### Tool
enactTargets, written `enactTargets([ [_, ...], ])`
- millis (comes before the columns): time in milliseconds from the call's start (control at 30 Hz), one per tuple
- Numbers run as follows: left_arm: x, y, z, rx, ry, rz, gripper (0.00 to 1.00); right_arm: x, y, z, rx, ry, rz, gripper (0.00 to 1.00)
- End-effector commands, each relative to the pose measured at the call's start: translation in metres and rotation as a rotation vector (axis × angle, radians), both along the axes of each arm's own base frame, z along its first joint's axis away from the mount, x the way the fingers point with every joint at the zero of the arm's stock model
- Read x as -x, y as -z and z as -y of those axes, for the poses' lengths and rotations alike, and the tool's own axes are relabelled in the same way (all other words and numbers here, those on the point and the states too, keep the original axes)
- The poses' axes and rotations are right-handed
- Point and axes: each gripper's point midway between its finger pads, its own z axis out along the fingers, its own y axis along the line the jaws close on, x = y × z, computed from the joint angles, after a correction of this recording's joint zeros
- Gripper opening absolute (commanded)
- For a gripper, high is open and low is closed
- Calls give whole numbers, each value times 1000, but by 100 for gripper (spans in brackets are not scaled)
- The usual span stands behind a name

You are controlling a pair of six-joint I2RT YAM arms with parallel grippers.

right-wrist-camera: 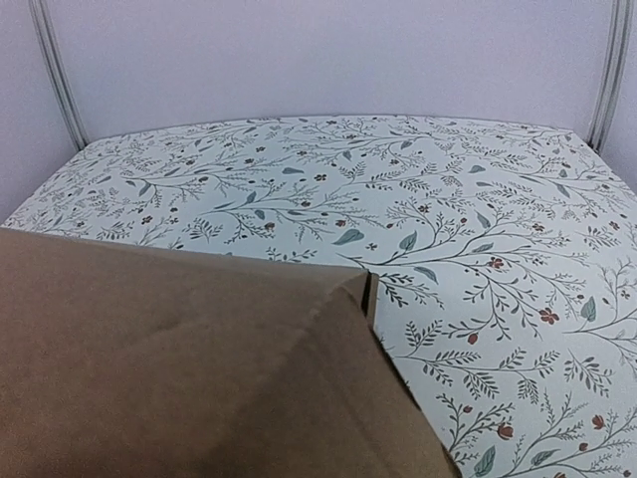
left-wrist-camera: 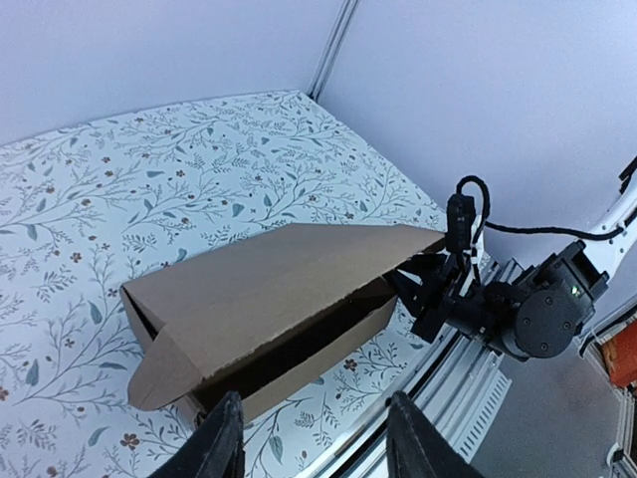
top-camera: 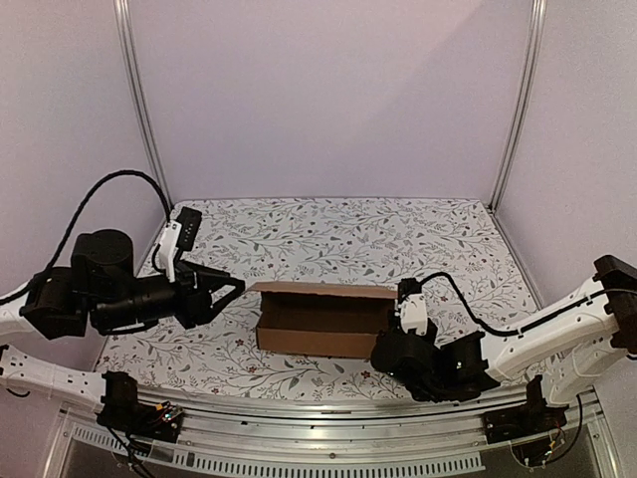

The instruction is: Fold the paper box

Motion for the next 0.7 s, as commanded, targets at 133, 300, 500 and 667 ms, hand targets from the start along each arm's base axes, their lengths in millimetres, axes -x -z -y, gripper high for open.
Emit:
enactTargets([
  [133, -46, -7, 23, -129, 6, 44, 45, 2, 43, -30, 228, -175, 37, 0],
  [300, -77, 3, 35, -145, 10, -7, 44, -3, 49, -49, 272, -229, 126, 0],
  [500, -104, 32, 44, -153, 18, -93, 40, -17, 74, -53, 327, -262, 162, 0],
  [667, -117, 62, 44, -195, 7, -149, 39, -21, 83, -53, 344, -275, 184, 0],
])
